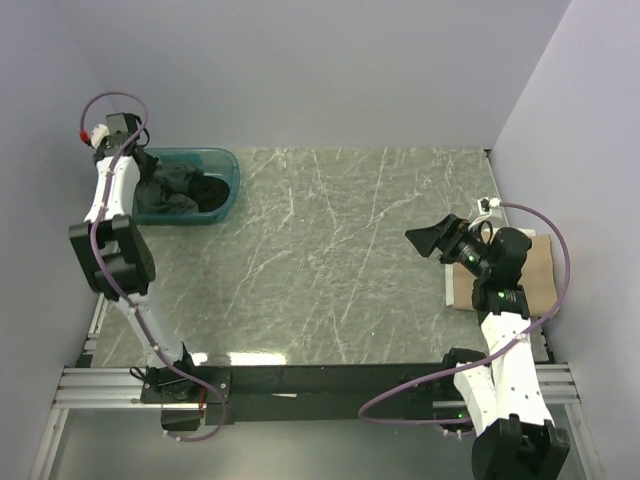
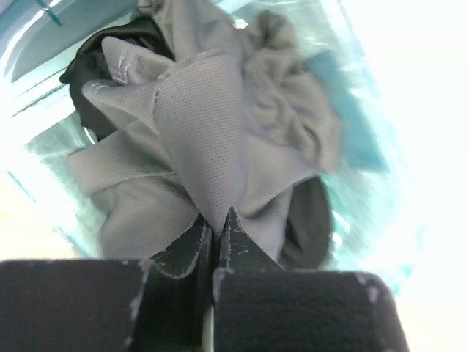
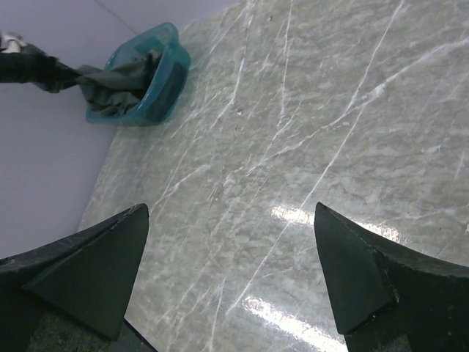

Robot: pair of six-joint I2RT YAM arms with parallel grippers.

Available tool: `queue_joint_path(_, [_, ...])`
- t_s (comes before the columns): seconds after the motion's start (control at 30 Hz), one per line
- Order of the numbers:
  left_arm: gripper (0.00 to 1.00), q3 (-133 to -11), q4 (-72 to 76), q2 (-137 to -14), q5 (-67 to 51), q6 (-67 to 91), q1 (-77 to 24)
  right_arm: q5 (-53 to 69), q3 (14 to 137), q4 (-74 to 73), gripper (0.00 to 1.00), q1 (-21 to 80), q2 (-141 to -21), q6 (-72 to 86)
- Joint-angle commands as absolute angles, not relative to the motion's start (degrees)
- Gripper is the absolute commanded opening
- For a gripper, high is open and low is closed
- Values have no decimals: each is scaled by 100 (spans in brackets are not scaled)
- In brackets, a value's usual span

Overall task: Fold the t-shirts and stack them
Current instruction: Grab the tshirt from the pile, then move the tshirt to the center of the board

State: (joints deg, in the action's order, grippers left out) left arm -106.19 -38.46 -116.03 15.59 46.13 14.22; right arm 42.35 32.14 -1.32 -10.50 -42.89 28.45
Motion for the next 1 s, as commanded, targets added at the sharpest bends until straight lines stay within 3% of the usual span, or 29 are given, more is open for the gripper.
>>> queue_joint_path(0.0, [1, -10032, -2974, -9919, 1092, 4500, 1406, 4175, 3437, -158, 100, -1072, -4210, 2760])
queue_joint_path(0.23, [1, -9668, -2041, -8176, -184, 4237, 1108, 4008, 3612, -509, 99, -1072, -3921, 2725])
queue_joint_path(0.5, [1, -9502, -766, -6796, -1105, 3173, -1027, 3587, 3515, -491, 100, -1072, -3165, 2856])
queue_joint_path(0.73, [1, -9352, -281, -6565, -2398, 3542, -1836, 3015, 3392, -632, 100, -1072, -2769, 3234])
queue_joint_path(0.87, [1, -8870, -448, -6627, -2242, 3516, -2135, 2935, 3314, -598, 100, -1072, -2786, 3445])
queue_joint_path(0.93, [14, -8062, -335, -6627, -2040, 3612, -2171, 3006, 3287, -650, 100, -1064, -2874, 3419])
queue_joint_path(0.97, [41, -7807, -351, -6679, -1952, 3743, -2171, 3041, 3313, -720, 100, -1072, -2909, 3306])
